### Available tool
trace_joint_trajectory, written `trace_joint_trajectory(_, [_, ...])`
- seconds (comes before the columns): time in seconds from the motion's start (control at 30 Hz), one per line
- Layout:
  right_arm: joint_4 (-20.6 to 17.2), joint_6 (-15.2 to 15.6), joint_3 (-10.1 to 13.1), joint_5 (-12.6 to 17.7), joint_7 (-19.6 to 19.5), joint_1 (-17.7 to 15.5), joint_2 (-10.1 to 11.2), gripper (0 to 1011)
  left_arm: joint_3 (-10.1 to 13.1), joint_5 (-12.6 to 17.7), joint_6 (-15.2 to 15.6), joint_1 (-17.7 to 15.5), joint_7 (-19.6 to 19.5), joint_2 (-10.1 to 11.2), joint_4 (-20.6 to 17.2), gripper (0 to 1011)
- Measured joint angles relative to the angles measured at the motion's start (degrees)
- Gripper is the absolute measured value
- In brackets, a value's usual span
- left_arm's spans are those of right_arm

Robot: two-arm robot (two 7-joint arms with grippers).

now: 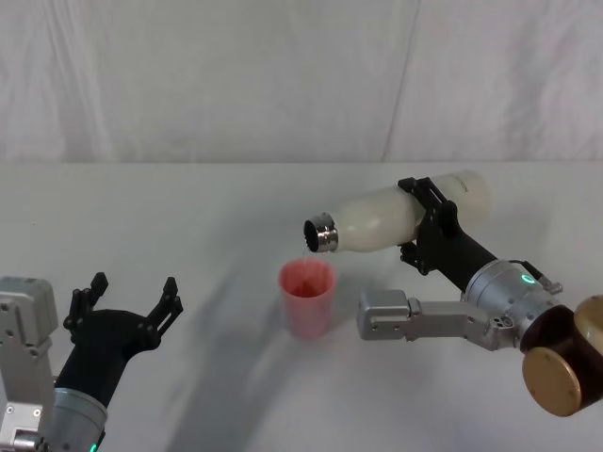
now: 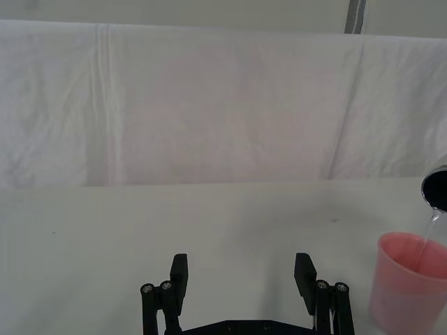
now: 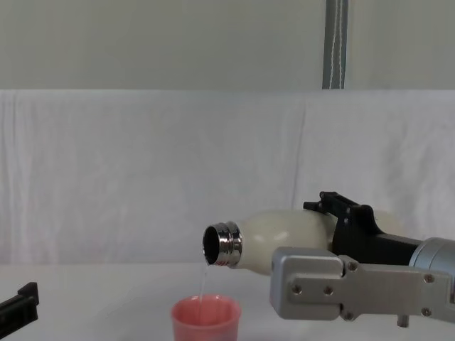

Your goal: Grasp the thermos with one hand and pour water into the cup lid.

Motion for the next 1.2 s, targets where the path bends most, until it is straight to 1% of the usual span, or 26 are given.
trace_joint_trajectory(1.2, [0.63,-0.03,0.18,0.36,0.05,0.42,-0.12,950,0.0,0.0,0.0,0.0,0.0,0.0,0.0,1001])
